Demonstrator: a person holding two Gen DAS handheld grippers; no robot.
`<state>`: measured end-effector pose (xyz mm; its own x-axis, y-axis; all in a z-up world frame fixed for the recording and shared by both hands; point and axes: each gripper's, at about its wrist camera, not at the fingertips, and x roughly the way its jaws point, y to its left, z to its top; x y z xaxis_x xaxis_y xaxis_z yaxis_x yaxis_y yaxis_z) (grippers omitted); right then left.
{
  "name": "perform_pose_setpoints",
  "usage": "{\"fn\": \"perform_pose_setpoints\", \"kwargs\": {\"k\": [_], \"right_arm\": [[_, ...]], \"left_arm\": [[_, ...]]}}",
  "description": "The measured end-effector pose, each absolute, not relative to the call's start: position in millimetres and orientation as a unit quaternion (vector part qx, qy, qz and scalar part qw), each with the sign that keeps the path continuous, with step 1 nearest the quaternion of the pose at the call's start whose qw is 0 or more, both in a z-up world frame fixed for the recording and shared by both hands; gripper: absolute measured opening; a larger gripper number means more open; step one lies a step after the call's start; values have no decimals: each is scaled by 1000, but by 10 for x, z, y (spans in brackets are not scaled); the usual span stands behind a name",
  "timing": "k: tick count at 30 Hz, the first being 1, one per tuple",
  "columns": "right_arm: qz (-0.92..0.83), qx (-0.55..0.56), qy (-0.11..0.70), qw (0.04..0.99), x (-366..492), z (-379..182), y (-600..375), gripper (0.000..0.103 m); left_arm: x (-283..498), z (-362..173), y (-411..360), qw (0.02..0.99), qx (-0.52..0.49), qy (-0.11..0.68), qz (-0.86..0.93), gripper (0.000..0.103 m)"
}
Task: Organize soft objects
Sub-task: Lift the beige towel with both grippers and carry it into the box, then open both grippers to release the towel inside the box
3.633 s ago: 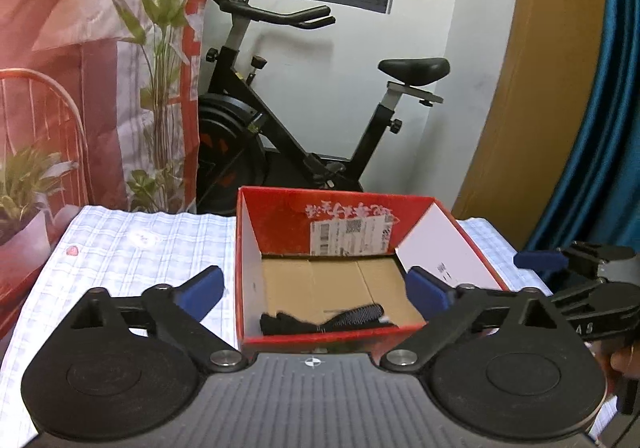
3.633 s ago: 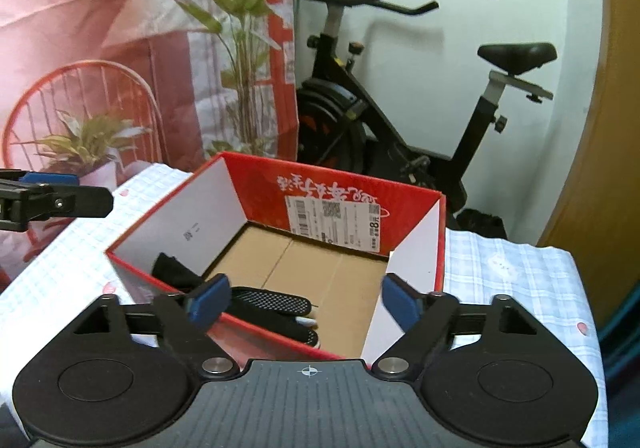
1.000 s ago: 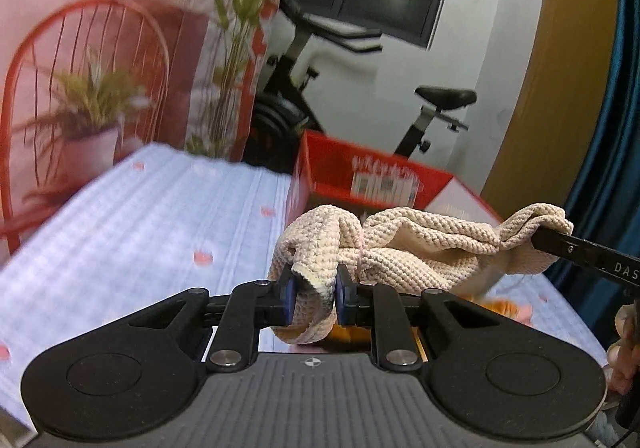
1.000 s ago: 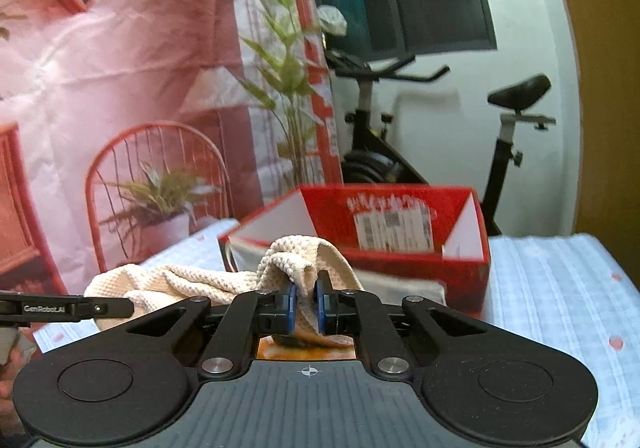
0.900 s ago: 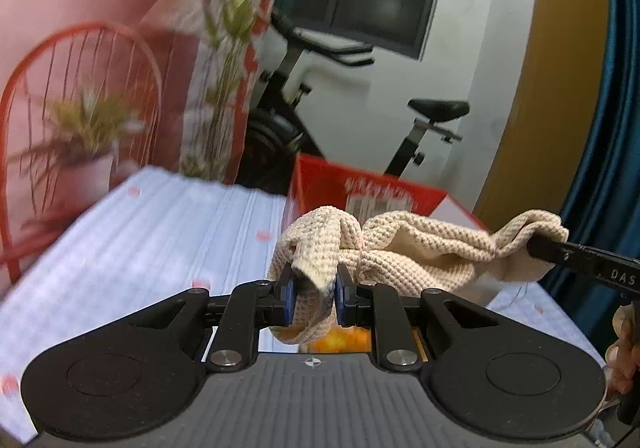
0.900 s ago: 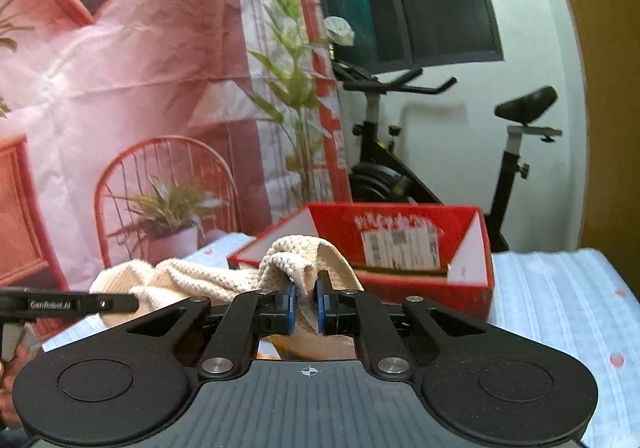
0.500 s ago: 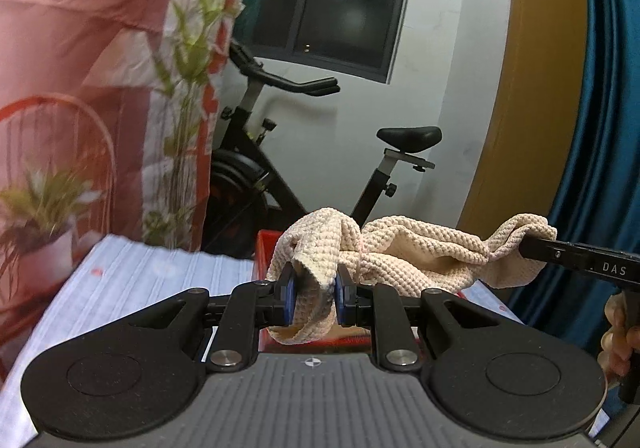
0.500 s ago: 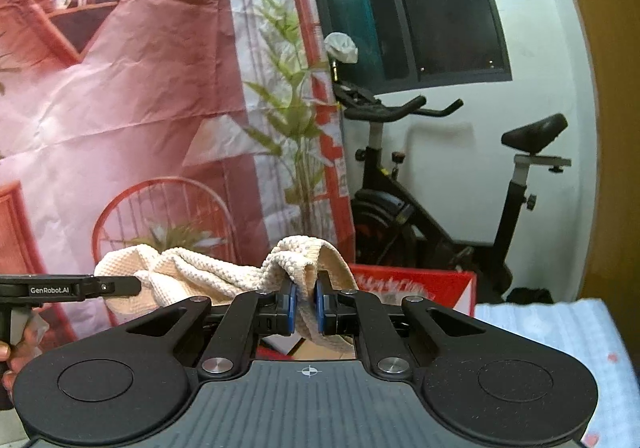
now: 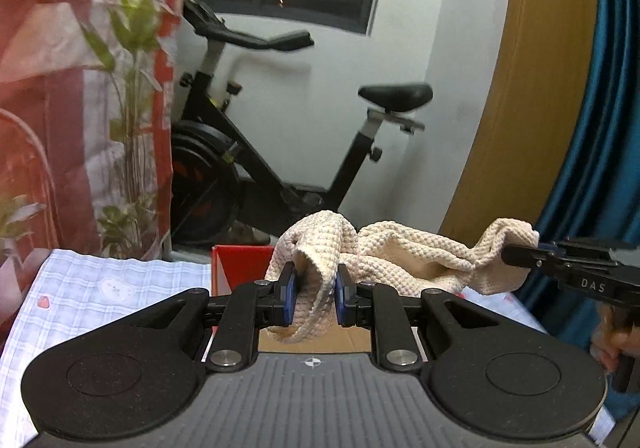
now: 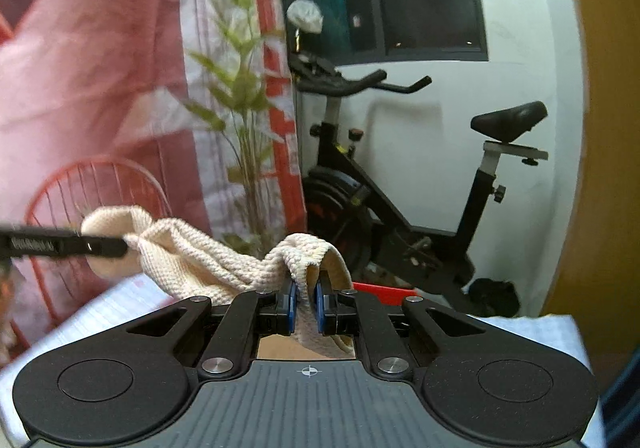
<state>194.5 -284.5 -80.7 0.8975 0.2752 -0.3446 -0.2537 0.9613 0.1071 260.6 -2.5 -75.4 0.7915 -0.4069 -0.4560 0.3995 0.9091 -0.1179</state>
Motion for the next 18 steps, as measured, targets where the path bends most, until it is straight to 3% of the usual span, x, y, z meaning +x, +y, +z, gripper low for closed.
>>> {"fn": "perform_pose_setpoints", "kwargs": {"k": [18], "right_arm": [[174, -38, 321, 930, 3058, -1566, -2474, 9]], "left_arm": [[3400, -1428, -436, 904, 91, 362, -209, 19]]}}
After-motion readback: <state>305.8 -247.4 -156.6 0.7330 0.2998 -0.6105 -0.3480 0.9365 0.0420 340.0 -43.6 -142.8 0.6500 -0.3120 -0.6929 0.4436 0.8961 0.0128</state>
